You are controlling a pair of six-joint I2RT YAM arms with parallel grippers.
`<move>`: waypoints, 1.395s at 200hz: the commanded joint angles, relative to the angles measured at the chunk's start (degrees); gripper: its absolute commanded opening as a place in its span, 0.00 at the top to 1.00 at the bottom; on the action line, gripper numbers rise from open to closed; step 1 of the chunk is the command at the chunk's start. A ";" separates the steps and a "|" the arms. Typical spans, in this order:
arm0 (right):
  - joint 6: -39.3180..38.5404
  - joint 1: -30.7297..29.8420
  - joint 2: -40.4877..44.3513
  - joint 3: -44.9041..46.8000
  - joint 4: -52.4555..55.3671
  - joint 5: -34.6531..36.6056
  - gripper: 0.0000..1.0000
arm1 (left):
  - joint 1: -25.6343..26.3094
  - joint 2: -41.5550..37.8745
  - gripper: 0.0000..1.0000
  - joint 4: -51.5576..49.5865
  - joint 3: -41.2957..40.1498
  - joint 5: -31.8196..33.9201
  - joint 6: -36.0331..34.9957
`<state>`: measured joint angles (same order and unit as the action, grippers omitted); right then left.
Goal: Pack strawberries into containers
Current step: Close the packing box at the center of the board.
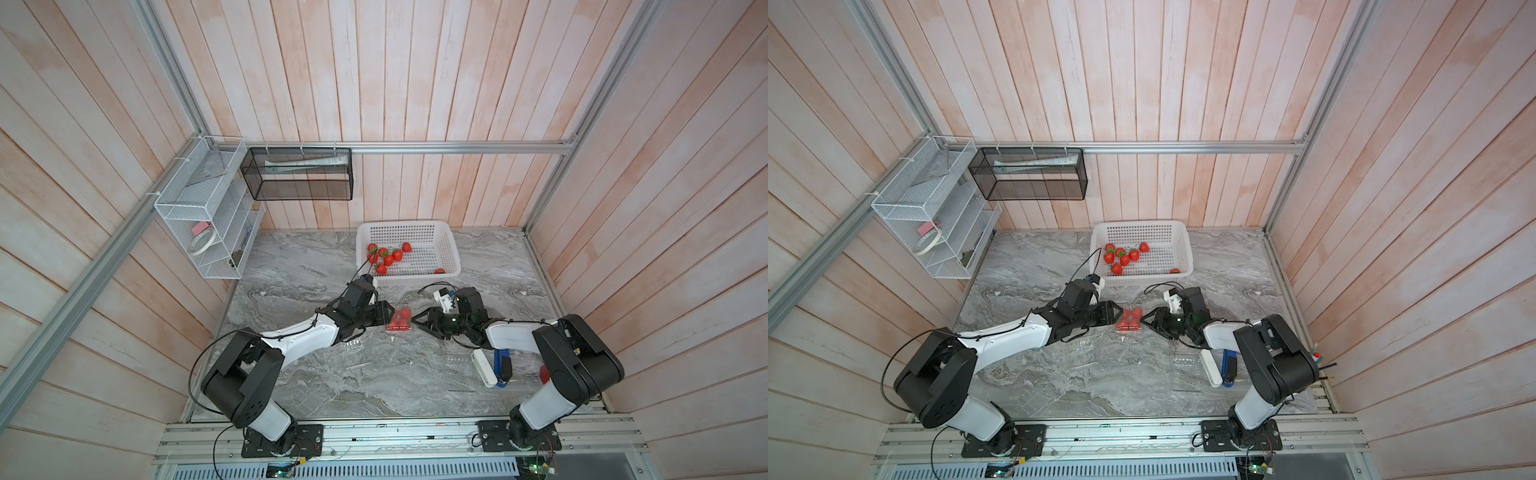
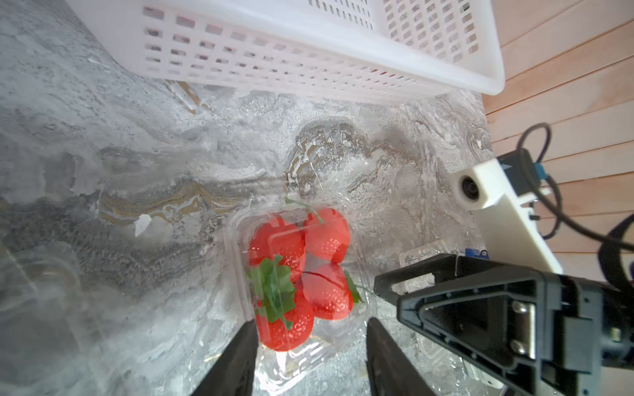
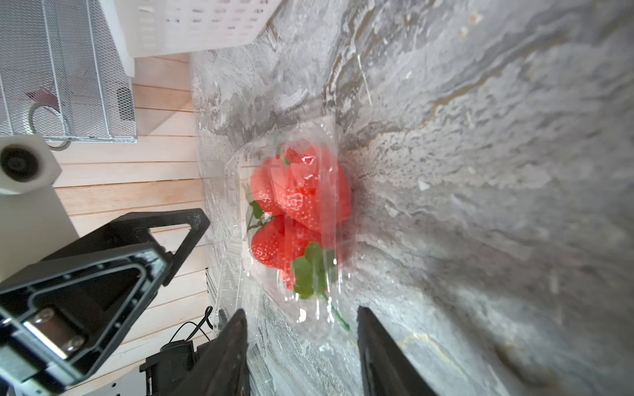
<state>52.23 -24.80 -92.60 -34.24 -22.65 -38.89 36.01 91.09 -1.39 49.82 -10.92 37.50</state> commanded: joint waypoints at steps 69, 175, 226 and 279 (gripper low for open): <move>1.76 0.23 -0.96 1.02 -4.38 -3.83 0.47 | -0.19 5.68 0.48 3.53 1.62 -2.19 0.78; -1.28 1.49 0.07 1.28 0.11 -1.73 0.48 | -0.15 5.97 0.48 3.74 1.15 -2.39 0.98; 2.14 -0.56 -0.69 1.48 -4.40 -3.75 0.49 | -0.22 6.14 0.48 3.94 0.97 -2.39 1.13; 5.84 -1.39 -1.62 2.78 -9.74 -5.71 0.51 | -0.15 6.33 0.48 4.61 0.58 -2.91 1.44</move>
<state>55.92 -25.58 -93.03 -32.38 -28.10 -42.50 35.64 96.33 1.32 50.54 -12.99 38.61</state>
